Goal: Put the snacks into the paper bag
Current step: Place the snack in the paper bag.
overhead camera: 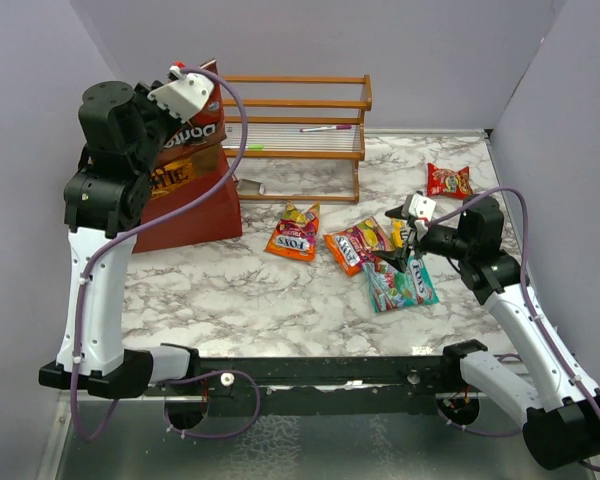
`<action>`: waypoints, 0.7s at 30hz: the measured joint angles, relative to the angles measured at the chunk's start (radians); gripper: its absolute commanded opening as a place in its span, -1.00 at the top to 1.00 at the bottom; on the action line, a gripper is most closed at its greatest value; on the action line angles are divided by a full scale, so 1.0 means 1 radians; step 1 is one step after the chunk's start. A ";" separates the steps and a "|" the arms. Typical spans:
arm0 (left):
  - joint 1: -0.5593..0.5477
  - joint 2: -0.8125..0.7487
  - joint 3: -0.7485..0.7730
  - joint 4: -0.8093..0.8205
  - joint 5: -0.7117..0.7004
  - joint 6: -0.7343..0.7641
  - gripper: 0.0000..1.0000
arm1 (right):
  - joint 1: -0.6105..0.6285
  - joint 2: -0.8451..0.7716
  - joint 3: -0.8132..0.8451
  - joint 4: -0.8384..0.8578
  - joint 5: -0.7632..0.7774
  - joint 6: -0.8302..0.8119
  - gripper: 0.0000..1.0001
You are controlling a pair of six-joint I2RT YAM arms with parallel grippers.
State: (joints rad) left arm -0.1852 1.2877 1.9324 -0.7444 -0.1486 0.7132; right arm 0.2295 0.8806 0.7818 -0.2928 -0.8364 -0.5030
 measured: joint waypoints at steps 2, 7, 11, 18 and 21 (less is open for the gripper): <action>0.000 -0.005 -0.031 0.011 -0.020 0.027 1.00 | 0.000 0.000 0.000 0.000 -0.003 0.000 -0.84; 0.001 -0.011 -0.104 0.026 -0.052 0.099 1.00 | 0.000 0.000 0.000 -0.002 -0.011 -0.001 -0.84; 0.001 -0.012 -0.146 0.024 -0.064 0.143 1.00 | -0.001 0.000 0.000 -0.003 -0.013 -0.001 -0.84; 0.021 -0.012 -0.229 0.008 -0.084 0.213 1.00 | -0.001 0.000 0.000 -0.003 -0.014 -0.005 -0.84; 0.036 -0.013 -0.256 -0.005 -0.085 0.247 1.00 | -0.001 0.000 0.000 -0.003 -0.014 -0.008 -0.84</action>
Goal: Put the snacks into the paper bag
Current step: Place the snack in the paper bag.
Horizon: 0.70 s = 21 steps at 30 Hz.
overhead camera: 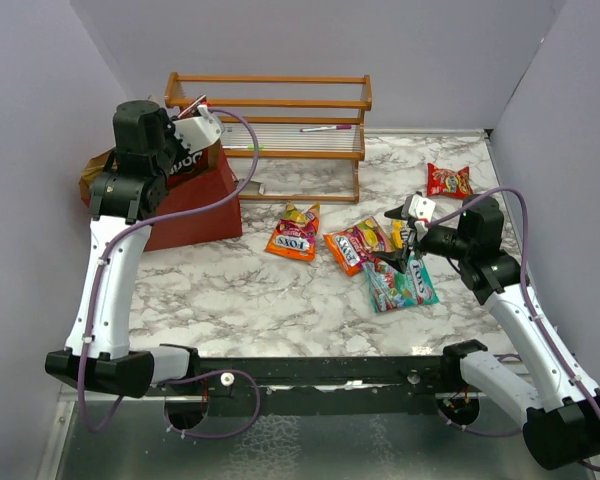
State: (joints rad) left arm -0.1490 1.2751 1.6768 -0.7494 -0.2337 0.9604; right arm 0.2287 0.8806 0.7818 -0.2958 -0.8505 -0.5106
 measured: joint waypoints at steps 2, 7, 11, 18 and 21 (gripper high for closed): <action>0.012 -0.002 -0.020 -0.003 0.002 0.029 1.00 | 0.000 0.000 0.000 0.000 0.000 -0.001 -0.84; 0.037 -0.004 -0.064 -0.043 0.028 0.108 1.00 | 0.000 0.000 0.000 0.000 0.000 -0.003 -0.84; 0.051 -0.004 -0.076 -0.101 0.077 0.168 0.92 | 0.000 0.000 0.000 0.000 0.000 -0.007 -0.84; 0.062 0.045 -0.103 -0.169 0.089 0.217 0.60 | 0.000 0.000 -0.007 0.000 0.000 -0.011 -0.84; 0.065 0.082 -0.103 -0.195 0.088 0.216 0.27 | 0.000 0.000 -0.010 0.000 0.000 -0.011 -0.84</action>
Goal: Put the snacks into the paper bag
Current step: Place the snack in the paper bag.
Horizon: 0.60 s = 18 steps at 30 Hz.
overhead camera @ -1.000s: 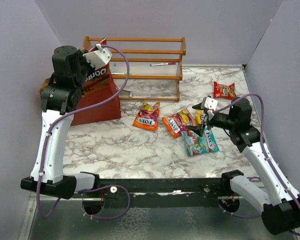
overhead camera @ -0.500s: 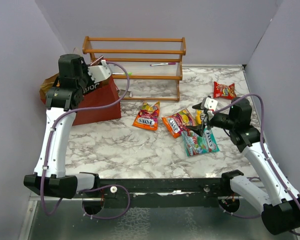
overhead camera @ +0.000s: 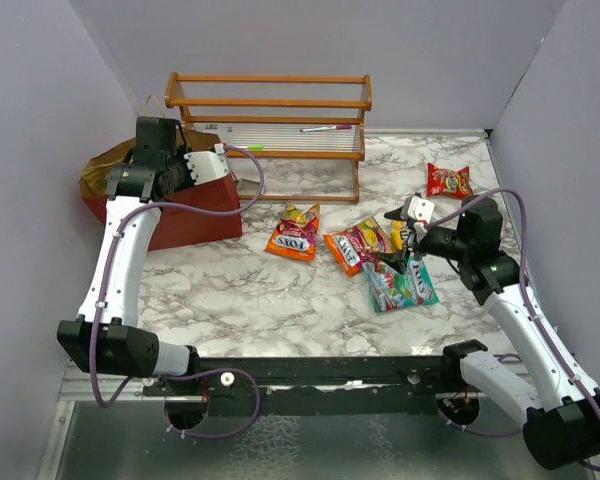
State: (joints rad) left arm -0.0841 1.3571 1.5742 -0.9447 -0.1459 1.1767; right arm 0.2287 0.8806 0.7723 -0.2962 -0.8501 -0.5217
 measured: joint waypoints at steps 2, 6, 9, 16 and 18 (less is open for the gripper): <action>0.000 0.013 0.000 -0.009 0.000 -0.005 0.08 | 0.000 0.000 -0.001 0.000 0.000 0.000 -0.84; 0.000 0.015 0.025 -0.010 0.000 -0.036 -0.20 | 0.000 0.000 -0.002 0.000 0.000 0.000 -0.84; 0.000 0.015 0.066 0.006 0.003 -0.075 -0.34 | 0.000 0.000 -0.002 0.000 0.000 0.000 -0.84; 0.000 0.015 0.119 0.096 0.067 -0.229 -0.54 | -0.002 0.009 -0.006 0.008 0.058 0.020 -0.86; 0.000 0.014 0.124 0.127 0.113 -0.297 -0.66 | -0.006 0.024 -0.006 0.015 0.103 0.037 -0.86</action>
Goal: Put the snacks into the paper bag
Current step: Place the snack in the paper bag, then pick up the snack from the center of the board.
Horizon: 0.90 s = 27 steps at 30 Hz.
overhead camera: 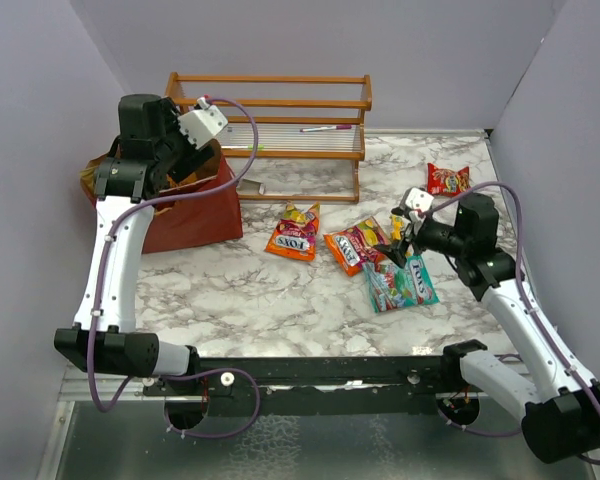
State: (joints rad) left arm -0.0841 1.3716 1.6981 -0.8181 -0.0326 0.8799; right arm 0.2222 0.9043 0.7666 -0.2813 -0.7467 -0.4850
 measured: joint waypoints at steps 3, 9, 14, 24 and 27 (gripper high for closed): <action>0.000 0.000 -0.001 0.038 0.092 -0.103 -0.81 | -0.007 0.036 0.000 0.008 0.081 0.027 -0.86; -0.002 -0.006 -0.065 0.131 0.338 -0.340 -0.88 | -0.014 0.155 0.038 -0.016 0.259 0.069 -0.81; -0.033 -0.006 -0.185 0.218 0.520 -0.491 -0.88 | -0.015 0.267 0.082 -0.072 0.370 0.073 -0.77; -0.333 0.013 -0.419 0.364 0.498 -0.523 -0.88 | -0.015 0.270 0.081 -0.137 0.386 0.074 -0.77; -0.378 0.063 -0.421 0.408 0.457 -0.513 -0.87 | -0.015 0.246 0.073 -0.137 0.385 0.071 -0.77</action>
State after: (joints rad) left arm -0.4618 1.4345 1.2770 -0.4103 0.4240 0.3668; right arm 0.2073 1.1503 0.8398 -0.4179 -0.3622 -0.4141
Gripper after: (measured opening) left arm 0.938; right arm 0.886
